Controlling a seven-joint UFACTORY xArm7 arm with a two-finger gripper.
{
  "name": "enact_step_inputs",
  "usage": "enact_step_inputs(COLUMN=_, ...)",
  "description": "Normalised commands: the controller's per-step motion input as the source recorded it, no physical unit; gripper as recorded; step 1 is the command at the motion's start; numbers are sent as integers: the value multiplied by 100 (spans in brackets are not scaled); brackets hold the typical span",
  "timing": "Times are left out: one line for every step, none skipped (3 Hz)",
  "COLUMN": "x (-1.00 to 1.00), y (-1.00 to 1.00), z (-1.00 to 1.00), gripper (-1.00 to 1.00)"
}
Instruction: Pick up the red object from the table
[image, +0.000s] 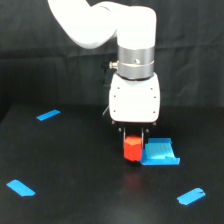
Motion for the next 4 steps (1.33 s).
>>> enact_step_inputs(x=0, y=14, z=35, gripper=-100)
enact_step_inputs(x=-7, y=4, z=17, gripper=-99)
enact_step_inputs(x=-13, y=0, z=67, gripper=-99)
enact_step_inputs(x=-17, y=-2, z=89, gripper=-100)
